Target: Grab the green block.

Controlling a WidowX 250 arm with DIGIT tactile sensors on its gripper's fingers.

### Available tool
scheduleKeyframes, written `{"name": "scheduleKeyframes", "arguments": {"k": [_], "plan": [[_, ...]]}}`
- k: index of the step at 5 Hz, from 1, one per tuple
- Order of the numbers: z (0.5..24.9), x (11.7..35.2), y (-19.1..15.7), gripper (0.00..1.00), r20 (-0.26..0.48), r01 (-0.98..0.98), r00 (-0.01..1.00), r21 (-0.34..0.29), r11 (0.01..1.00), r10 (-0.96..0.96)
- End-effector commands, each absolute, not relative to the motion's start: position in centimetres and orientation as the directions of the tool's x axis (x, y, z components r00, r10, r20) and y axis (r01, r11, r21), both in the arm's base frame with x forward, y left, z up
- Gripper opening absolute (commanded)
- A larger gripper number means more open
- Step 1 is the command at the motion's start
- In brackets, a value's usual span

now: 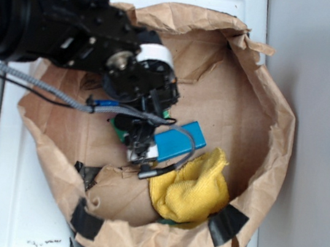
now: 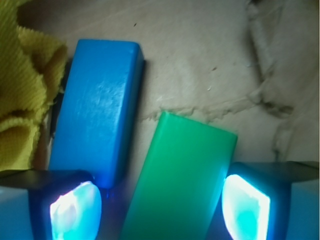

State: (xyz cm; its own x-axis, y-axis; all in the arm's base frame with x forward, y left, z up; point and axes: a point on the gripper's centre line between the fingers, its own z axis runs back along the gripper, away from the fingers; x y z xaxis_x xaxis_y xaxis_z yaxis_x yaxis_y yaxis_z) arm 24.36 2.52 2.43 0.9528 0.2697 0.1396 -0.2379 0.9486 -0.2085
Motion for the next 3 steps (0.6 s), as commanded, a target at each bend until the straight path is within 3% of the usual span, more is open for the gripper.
{"name": "scheduleKeyframes", "arguments": {"k": [1, 3], "plan": [[2.9, 24.7, 3.2, 0.0, 0.162, -0.256, 0.944, -0.188, 0.948, 0.288], [4.2, 23.9, 3.4, 0.0, 0.156, -0.269, 0.939, -0.218, 0.938, 0.306]]}}
